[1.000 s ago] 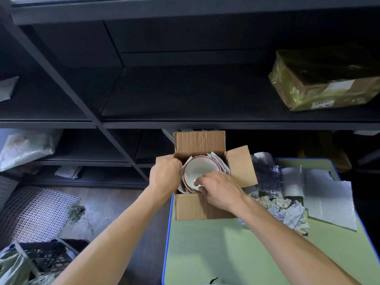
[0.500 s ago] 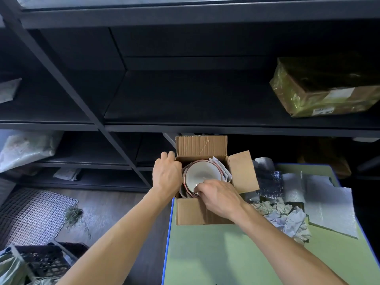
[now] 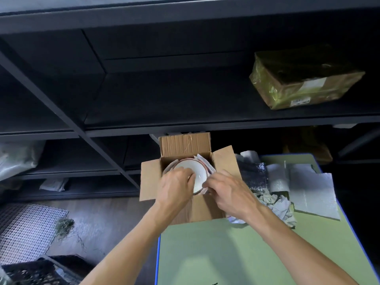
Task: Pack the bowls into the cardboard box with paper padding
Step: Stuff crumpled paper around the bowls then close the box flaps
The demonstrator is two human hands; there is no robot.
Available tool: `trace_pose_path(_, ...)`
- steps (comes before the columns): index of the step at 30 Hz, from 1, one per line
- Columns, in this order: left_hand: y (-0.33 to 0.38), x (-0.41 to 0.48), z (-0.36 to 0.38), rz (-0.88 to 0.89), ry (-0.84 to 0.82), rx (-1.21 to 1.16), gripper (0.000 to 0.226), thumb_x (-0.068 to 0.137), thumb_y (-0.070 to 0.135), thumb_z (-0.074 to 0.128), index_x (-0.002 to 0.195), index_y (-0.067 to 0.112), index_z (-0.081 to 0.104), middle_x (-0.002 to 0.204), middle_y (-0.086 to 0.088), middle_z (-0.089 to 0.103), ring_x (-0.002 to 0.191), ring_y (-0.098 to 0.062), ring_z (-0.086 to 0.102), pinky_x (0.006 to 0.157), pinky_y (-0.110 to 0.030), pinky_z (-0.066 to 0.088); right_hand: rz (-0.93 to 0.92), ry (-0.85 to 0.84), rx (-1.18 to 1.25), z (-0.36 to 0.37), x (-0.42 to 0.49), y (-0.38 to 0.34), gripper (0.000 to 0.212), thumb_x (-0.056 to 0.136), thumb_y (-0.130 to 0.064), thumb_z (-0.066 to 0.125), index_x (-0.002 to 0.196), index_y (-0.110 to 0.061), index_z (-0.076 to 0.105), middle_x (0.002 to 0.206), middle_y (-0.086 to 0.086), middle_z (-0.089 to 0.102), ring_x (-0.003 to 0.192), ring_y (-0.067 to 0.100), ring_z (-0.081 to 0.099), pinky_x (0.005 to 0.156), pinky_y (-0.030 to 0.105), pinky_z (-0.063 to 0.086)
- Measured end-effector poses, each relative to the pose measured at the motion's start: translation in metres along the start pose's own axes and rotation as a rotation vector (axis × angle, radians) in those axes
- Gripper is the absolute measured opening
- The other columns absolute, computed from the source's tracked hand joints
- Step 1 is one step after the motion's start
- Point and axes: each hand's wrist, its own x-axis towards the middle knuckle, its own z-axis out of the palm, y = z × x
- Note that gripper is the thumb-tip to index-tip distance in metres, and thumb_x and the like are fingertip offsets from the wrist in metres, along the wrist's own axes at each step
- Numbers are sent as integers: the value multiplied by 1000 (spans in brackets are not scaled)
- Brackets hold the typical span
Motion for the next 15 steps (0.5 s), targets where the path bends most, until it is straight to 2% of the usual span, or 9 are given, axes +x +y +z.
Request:
trace_pose_path(1, 14, -1, 5, 29, -29, -5, 31, 94, 28, 44, 68, 19, 59, 63, 2, 58, 65, -23, 57, 68, -32, 50, 17, 9, -16, -5, -8, 5, 29, 86, -13, 55, 108, -29, 67, 103, -13, 61, 106, 15, 51, 74, 30, 48)
trace_pose_path(3, 43, -1, 15, 118, -53, -21, 28, 96, 31, 47, 77, 20, 63, 71, 2, 63, 68, -24, 59, 57, -36, 43, 56, 52, -36, -18, -27, 17, 28, 83, -10, 58, 104, -27, 67, 97, -13, 59, 99, 14, 50, 72, 27, 45)
trace_pose_path(7, 103, 1, 37, 306, -76, -94, 26, 94, 36, 41, 86, 21, 61, 80, 3, 64, 73, -23, 60, 58, -40, 46, 172, 104, -74, -38, -72, 52, 16, 86, -13, 58, 97, -21, 67, 93, -9, 59, 91, 18, 52, 70, 25, 41)
trace_pose_path(10, 136, 9, 64, 375, -168, -100, 24, 95, 35, 39, 88, 22, 58, 80, 3, 61, 74, -24, 60, 62, -42, 47, 353, 78, -59, -40, -110, 88, 27, 88, -12, 57, 109, -24, 69, 101, -8, 61, 98, 20, 56, 72, 33, 49)
trace_pose_path(15, 186, 17, 110, 452, -331, -23, 19, 97, 28, 44, 96, 20, 61, 88, -1, 59, 83, -27, 60, 66, -38, 49, 810, -9, 13, -24, -172, 159, 35, 97, -20, 51, 130, -26, 59, 126, -4, 59, 120, 21, 53, 91, 36, 48)
